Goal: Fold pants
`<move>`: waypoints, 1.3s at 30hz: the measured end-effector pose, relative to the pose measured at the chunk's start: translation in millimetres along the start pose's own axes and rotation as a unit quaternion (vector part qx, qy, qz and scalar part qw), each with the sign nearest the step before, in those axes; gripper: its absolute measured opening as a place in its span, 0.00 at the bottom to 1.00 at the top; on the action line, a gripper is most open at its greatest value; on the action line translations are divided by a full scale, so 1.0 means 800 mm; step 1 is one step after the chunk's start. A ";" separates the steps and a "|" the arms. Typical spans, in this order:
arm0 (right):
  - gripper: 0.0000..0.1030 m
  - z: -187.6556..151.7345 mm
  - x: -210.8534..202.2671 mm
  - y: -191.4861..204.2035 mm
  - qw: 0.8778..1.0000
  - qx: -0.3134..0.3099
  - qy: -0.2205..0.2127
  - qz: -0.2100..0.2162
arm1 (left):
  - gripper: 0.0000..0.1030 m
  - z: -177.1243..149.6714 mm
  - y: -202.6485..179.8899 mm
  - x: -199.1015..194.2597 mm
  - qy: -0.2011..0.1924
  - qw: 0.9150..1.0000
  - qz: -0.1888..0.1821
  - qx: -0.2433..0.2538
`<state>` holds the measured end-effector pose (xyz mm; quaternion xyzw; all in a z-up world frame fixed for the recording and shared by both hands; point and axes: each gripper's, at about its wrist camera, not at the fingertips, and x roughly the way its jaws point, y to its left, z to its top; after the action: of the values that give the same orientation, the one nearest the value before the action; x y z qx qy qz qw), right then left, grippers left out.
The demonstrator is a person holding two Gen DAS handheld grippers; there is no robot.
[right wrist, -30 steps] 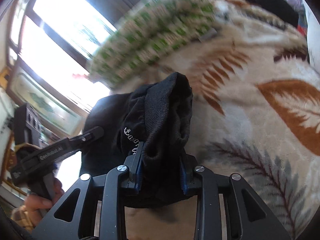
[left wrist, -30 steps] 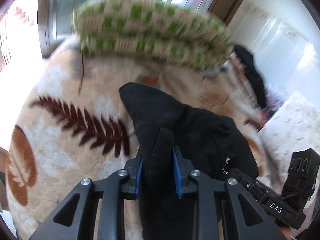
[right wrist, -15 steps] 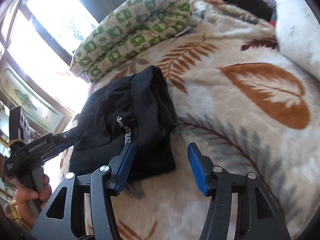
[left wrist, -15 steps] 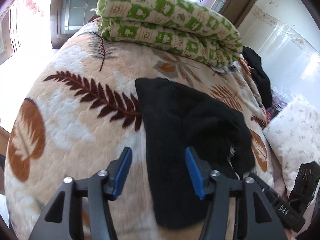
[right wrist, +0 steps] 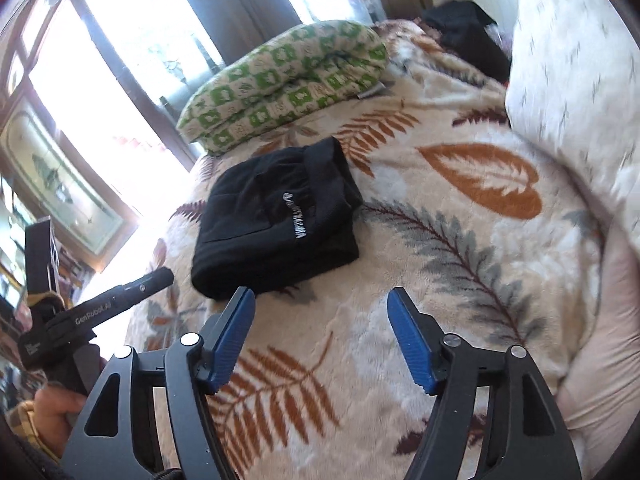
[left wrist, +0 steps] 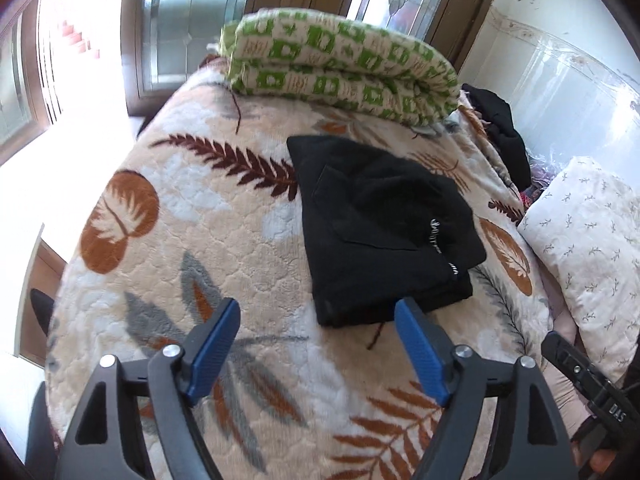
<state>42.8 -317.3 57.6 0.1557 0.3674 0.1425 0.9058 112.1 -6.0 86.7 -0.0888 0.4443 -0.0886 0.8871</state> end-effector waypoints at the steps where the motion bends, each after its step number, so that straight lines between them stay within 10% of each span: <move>1: 0.67 0.002 -0.005 0.005 1.000 -0.008 -0.002 -0.003 | 0.83 0.000 -0.004 -0.006 -0.005 1.000 0.004 0.007; 13: 0.92 0.015 -0.058 0.036 0.998 -0.053 -0.021 -0.033 | 1.00 0.004 -0.040 -0.047 -0.027 0.997 0.035 0.066; 39: 0.94 0.020 -0.088 0.062 0.995 -0.083 0.000 -0.052 | 1.00 -0.001 -0.064 -0.079 -0.028 0.992 0.080 0.095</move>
<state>-1.4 -301.0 131.6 0.0609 0.3617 0.1247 0.9219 70.0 -41.0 146.8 0.0289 0.4143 -0.0563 0.9079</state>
